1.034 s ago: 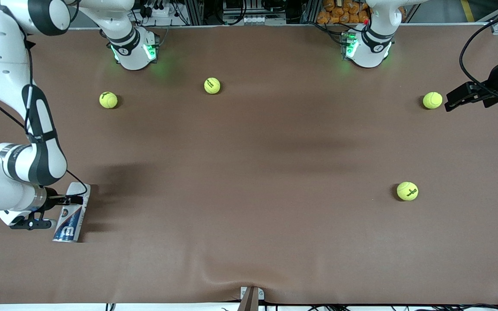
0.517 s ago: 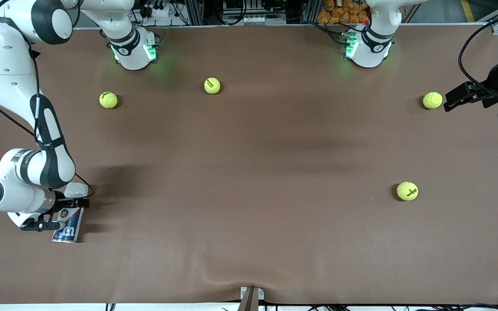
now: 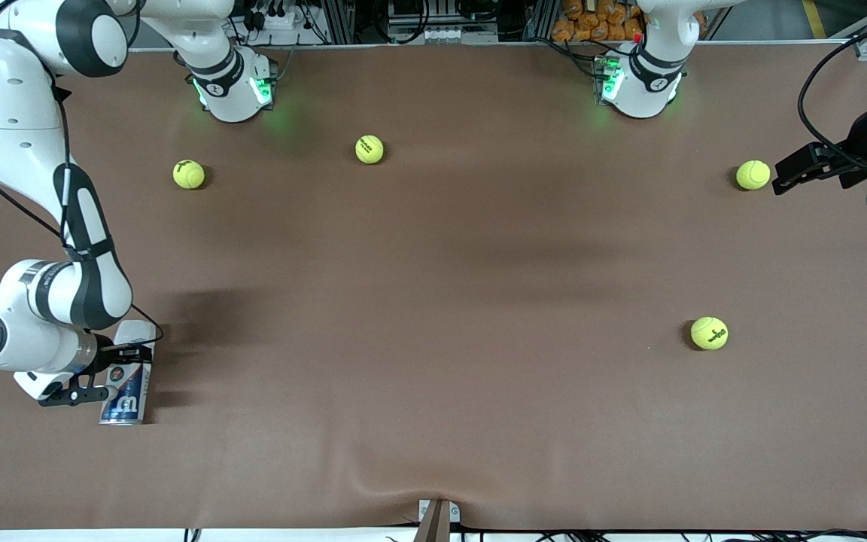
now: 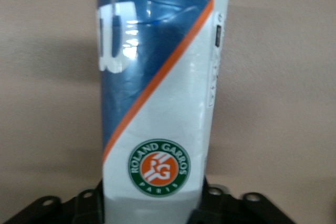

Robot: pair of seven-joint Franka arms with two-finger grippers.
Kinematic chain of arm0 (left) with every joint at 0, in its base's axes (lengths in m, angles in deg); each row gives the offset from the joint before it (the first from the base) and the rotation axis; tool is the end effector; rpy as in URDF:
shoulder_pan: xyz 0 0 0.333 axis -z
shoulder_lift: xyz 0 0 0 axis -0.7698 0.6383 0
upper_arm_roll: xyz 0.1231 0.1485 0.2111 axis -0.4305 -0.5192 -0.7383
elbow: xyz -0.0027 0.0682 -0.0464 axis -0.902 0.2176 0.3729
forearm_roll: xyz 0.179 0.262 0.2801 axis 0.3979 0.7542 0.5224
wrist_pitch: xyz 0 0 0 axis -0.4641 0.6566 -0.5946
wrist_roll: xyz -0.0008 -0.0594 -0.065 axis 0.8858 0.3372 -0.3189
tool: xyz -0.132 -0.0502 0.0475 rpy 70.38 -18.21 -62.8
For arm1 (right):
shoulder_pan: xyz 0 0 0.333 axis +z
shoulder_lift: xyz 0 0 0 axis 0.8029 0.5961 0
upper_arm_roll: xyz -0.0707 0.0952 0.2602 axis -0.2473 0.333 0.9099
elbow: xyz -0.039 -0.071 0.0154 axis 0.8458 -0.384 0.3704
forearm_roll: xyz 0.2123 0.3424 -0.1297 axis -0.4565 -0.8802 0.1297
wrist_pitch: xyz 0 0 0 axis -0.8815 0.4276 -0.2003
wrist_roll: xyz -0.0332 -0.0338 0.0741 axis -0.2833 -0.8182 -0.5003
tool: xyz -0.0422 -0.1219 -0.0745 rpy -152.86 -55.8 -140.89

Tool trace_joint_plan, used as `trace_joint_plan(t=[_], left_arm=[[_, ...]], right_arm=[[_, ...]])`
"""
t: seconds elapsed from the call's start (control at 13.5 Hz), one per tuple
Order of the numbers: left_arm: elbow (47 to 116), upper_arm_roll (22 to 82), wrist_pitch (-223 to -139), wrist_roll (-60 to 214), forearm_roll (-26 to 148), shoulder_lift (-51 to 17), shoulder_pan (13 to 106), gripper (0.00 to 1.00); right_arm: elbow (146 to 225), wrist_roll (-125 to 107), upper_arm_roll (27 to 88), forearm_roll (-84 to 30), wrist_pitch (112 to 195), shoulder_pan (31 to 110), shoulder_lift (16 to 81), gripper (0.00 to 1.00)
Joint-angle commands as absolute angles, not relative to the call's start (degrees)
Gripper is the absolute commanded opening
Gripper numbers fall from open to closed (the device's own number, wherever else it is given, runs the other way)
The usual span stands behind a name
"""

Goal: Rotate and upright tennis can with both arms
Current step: 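Carry the tennis can with the right gripper toward the table middle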

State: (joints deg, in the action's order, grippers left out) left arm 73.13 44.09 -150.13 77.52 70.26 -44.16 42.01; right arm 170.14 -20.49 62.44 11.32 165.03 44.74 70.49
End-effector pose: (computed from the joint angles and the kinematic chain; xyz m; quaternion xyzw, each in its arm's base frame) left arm 0.5669 -0.0226 0.5504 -0.9986 -0.0431 0.0312 0.0064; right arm 0.7054 -0.1180 0.1175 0.9971 0.0701 -0.0280 0.0061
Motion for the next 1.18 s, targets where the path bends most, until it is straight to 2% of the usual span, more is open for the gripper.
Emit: trace_joint_plan(t=[0.0, 0.37, 0.59, 0.89, 1.11], left_arm=[[72.3, 44.6, -150.2, 76.5, 70.2, -44.1, 42.0, 1.00], [72.2, 44.6, -150.2, 76.5, 69.2, -44.2, 41.9, 1.00], [72.3, 44.6, -150.2, 76.5, 69.0, -44.1, 41.7, 1.00], [72.5, 44.6, -150.2, 76.5, 69.0, -43.3, 42.0, 1.00], [72.3, 44.6, -150.1, 76.8, 68.6, -42.4, 42.4, 1.00]], right_arm=[[169.3, -26.1, 65.0, 11.1, 164.3, 45.9, 68.9, 0.59], [169.1, -38.6, 77.6, 11.5, 164.9, 46.5, 67.5, 0.60], [169.3, -45.1, 83.9, 11.6, 165.0, 50.0, 67.4, 0.72], [169.8, -50.3, 84.2, 12.3, 168.0, 62.3, 67.6, 0.72], [170.7, -50.7, 84.0, 18.9, 172.4, 70.9, 68.0, 0.72]])
